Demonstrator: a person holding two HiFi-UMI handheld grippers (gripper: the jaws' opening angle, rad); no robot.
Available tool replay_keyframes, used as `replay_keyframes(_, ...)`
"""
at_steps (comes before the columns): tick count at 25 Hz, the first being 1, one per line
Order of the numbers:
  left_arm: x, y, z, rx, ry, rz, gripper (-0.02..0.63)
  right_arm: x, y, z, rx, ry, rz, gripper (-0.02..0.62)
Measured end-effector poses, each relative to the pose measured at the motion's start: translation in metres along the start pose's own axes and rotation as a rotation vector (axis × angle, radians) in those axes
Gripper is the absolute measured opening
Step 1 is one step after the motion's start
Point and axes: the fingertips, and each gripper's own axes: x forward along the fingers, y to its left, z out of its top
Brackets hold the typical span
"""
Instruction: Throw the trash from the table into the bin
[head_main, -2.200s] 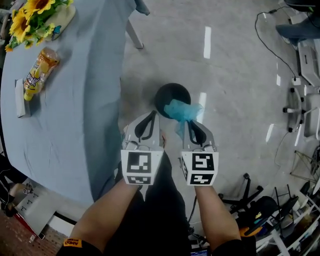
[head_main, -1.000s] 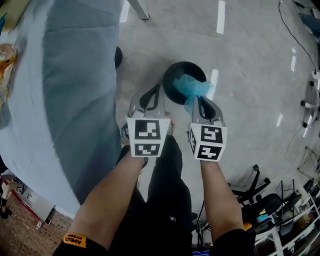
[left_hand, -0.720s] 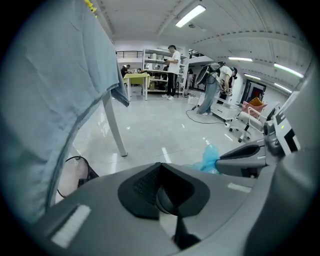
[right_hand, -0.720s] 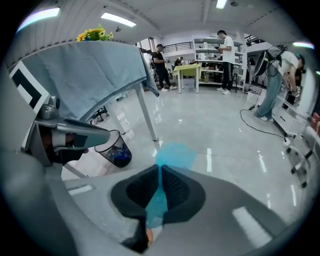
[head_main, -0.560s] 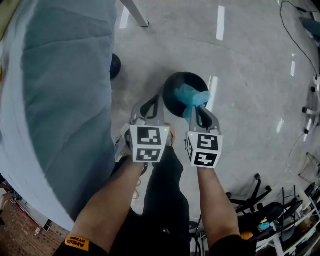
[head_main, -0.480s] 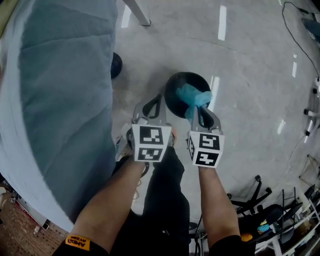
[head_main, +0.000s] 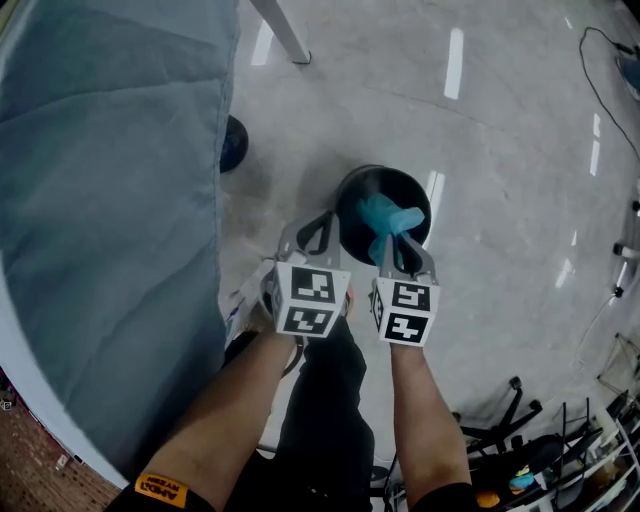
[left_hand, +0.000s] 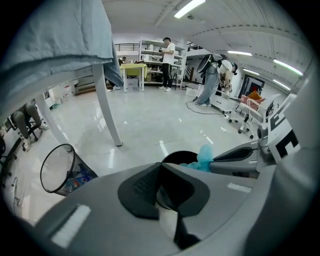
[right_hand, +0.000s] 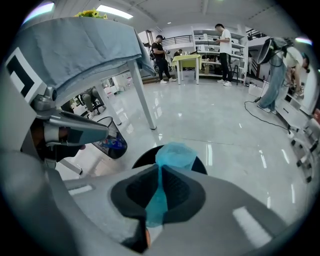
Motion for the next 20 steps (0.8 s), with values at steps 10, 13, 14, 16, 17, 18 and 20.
replay_keyframes(10,0.032,0.007,-0.034,-0.006,0.040,-0.008,0.008,0.042,-0.001,-0.027,0.022,0.061,0.020,0.035)
replay_keyframes(13,0.034,0.009,-0.042,-0.014,0.072,-0.006,0.008,0.048,0.001,-0.036,0.028,0.087,0.037,0.058)
replay_keyframes(14,0.033,0.008,-0.042,-0.016,0.074,-0.009,0.008,0.049,0.000,-0.039,0.031,0.094,0.037,0.072)
replay_keyframes(16,0.028,0.007,-0.038,-0.019,0.066,-0.010,0.008,0.045,0.001,-0.042,0.033,0.108,0.037,0.102)
replay_keyframes(17,0.024,0.006,-0.035,-0.020,0.063,-0.008,0.008,0.041,0.002,-0.043,0.033,0.116,0.035,0.112)
replay_keyframes(18,0.020,0.005,-0.031,-0.022,0.060,-0.006,0.009,0.037,0.002,-0.042,0.032,0.122,0.033,0.120)
replay_keyframes(20,0.013,0.004,-0.022,-0.023,0.050,-0.004,0.009,0.029,0.002,-0.034,0.030,0.112,0.026,0.121)
